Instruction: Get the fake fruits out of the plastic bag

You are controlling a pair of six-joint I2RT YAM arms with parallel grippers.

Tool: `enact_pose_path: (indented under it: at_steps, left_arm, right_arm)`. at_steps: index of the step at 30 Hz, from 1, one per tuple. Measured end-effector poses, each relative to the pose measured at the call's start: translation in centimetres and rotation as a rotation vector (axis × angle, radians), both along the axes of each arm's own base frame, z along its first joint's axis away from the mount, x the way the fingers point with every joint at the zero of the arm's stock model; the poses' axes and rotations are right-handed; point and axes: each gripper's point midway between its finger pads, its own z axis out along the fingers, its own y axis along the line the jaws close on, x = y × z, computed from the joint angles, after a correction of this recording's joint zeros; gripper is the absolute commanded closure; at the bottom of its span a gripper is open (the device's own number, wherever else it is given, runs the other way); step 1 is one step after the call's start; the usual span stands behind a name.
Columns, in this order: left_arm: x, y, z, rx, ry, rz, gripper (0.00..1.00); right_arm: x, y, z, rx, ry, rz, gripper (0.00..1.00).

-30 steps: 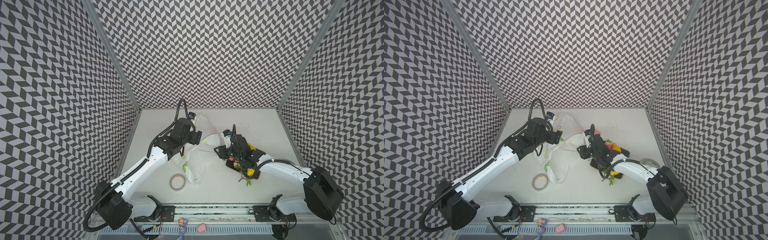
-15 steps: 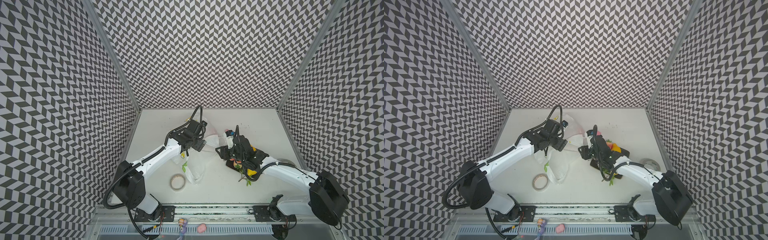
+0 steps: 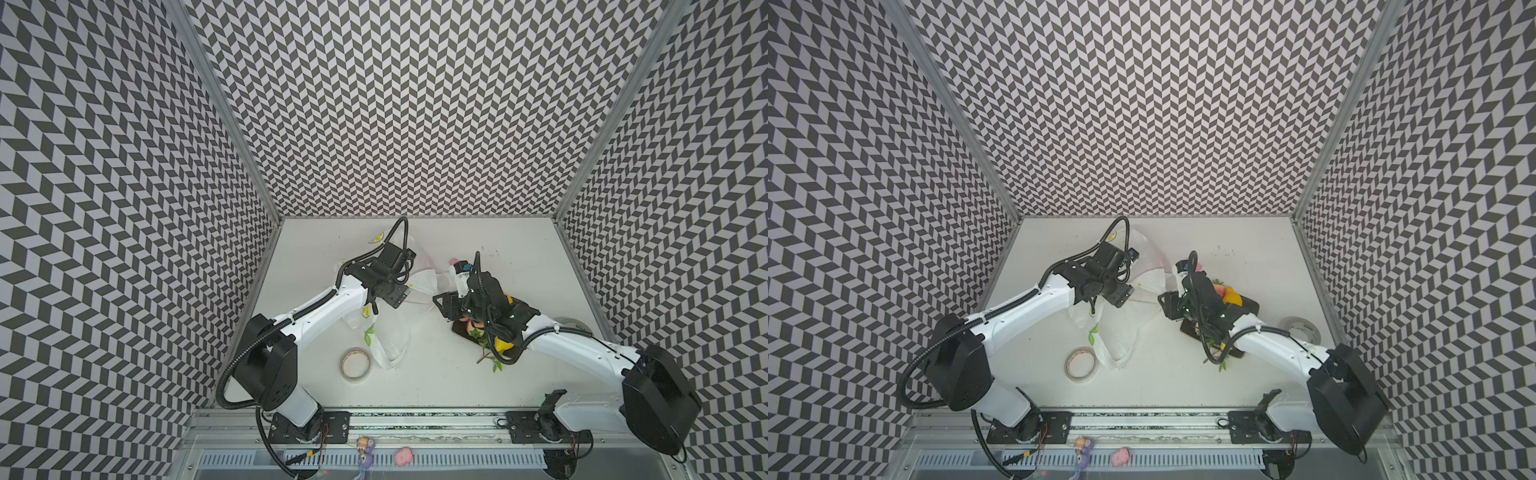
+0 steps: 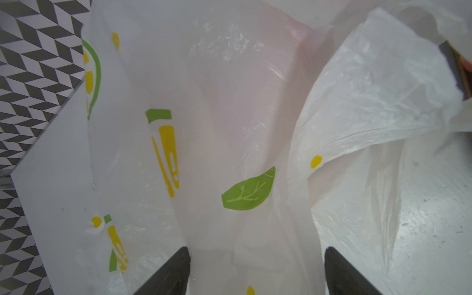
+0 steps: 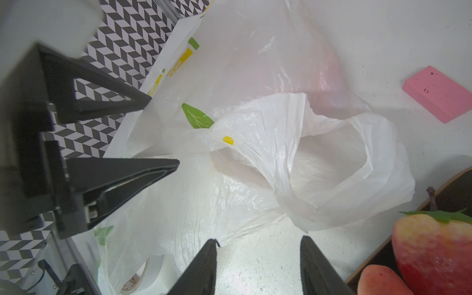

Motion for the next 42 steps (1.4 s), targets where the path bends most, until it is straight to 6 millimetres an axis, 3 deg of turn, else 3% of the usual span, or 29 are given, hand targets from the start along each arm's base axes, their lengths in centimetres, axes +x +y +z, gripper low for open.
enact_pose_path:
  at_steps: [3, 11, 16, 20, 23, 29, 33, 36, 42]
  left_arm:
    - [0.1, 0.1, -0.4, 0.020, 0.004, -0.004, 0.30]
    - [0.7, 1.0, -0.4, 0.077, -0.028, 0.017, 0.76]
    - [1.1, 1.0, 0.0, 0.080, -0.047, 0.020, 0.99]
    - [1.3, 0.8, 0.9, 0.057, -0.073, 0.021, 1.00]
    - [1.7, 0.4, 2.7, -0.001, -0.123, 0.032, 1.00]
    - [2.1, -1.3, 9.4, -0.245, -0.276, 0.052, 1.00]
    - [1.8, -2.1, 12.4, -0.395, -0.340, 0.052, 1.00]
    - [1.5, -2.5, 12.4, -0.452, -0.342, 0.050, 1.00]
    - [1.0, -2.6, 10.0, -0.486, -0.294, 0.059, 1.00]
  right_arm:
    - [0.0, -0.1, 0.1, 0.000, -0.002, -0.003, 0.49]
    - [-0.1, -0.3, 0.6, 0.007, -0.011, -0.009, 0.49]
    - [-0.3, -0.7, 1.4, 0.009, -0.027, -0.014, 0.49]
    - [-0.8, -0.3, 2.4, 0.017, -0.060, 0.034, 0.48]
    - [-1.3, 0.6, 3.2, 0.007, -0.096, 0.096, 0.47]
    - [-3.3, 4.2, 5.0, 0.002, -0.183, 0.261, 0.47]
    - [-2.8, 6.1, 4.9, 0.009, -0.192, 0.279, 0.47]
    - [-1.4, 6.7, 3.1, -0.003, -0.150, 0.228, 0.46]
    - [2.4, 7.7, -0.4, -0.058, -0.060, 0.075, 0.41]
